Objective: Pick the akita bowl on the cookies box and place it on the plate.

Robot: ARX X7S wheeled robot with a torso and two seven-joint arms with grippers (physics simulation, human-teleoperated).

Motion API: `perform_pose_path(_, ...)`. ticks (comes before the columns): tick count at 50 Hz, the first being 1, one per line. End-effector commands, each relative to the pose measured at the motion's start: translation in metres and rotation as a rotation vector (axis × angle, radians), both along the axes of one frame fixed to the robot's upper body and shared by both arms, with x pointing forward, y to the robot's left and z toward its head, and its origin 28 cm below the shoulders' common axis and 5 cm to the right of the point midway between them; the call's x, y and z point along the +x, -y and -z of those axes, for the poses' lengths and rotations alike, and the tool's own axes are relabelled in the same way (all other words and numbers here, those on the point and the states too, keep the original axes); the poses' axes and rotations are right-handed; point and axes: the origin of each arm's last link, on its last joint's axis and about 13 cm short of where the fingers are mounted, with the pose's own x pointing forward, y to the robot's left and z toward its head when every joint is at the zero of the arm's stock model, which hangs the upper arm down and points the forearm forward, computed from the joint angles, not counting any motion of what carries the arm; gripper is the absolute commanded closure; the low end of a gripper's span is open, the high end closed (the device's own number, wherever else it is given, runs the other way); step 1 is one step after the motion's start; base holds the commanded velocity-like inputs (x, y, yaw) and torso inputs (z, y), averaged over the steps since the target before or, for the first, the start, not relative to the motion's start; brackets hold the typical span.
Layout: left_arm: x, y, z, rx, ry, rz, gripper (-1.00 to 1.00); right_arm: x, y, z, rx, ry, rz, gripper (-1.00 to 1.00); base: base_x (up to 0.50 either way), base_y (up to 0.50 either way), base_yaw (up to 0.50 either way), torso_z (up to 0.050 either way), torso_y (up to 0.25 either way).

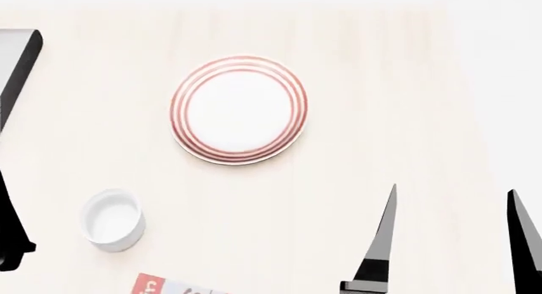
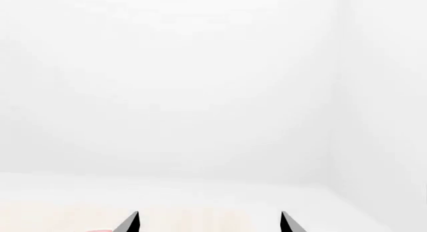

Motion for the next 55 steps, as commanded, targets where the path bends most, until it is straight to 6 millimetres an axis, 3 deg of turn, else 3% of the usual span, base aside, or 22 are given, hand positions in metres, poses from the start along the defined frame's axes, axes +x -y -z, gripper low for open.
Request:
perform_pose_path(1,0.000,0.000,0.002,0.003,-0.004,0.001,-1.00,0.000,0.000,0.000,-0.004,0.002,0.000,-1.00,0.00,0.00,0.00,0.006,-0.250)
perform_pose_path(11,0.001,0.000,0.005,0.002,-0.018,-0.009,-1.00,0.001,-0.001,0.003,-0.001,-0.019,-0.013,-1.00,0.00,0.00,0.00,0.007,-0.250)
perform_pose_path(28,0.000,0.001,0.007,0.029,-0.097,0.007,-1.00,0.004,0.000,0.001,0.013,-0.067,-0.058,-1.00,0.00,0.00,0.00,0.000,-0.004)
perform_pose_path(40,-0.009,-0.006,-0.005,0.071,-0.107,-0.022,-1.00,0.006,0.002,-0.017,-0.041,-0.113,-0.102,-1.00,0.00,0.00,0.00,0.000,0.000)
perform_pose_path(46,0.004,-0.009,-0.006,0.164,-0.225,0.079,-1.00,0.012,0.002,-0.025,-0.130,-0.170,-0.178,-1.00,0.00,0.00,0.00,0.000,0.000)
perform_pose_path(55,0.010,-0.013,-0.018,0.182,-0.214,0.181,-1.00,0.011,0.001,-0.041,-0.237,-0.241,-0.290,-1.00,0.00,0.00,0.00,0.000,0.000)
